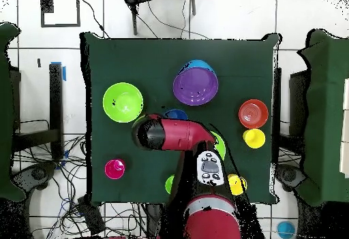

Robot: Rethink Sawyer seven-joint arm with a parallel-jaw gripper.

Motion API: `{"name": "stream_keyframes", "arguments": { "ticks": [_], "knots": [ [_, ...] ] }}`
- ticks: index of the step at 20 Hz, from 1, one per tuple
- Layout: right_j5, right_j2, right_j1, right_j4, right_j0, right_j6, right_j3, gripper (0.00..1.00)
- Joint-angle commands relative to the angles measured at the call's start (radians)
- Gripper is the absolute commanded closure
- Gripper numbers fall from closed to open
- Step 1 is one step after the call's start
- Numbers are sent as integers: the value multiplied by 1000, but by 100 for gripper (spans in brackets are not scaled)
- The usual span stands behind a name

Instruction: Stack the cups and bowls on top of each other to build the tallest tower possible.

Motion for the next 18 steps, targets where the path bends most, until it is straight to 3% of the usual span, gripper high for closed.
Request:
{"name": "stream_keyframes", "arguments": {
  "ticks": [1,6,7,18],
  "knots": [
    [15,2,70,12,1,149,1,100],
    [9,-7,82,5,-7,132,-21,100],
    [-5,-9,82,11,-6,139,-13,0],
    [-4,-3,92,14,-11,127,-20,0]
  ]
}}
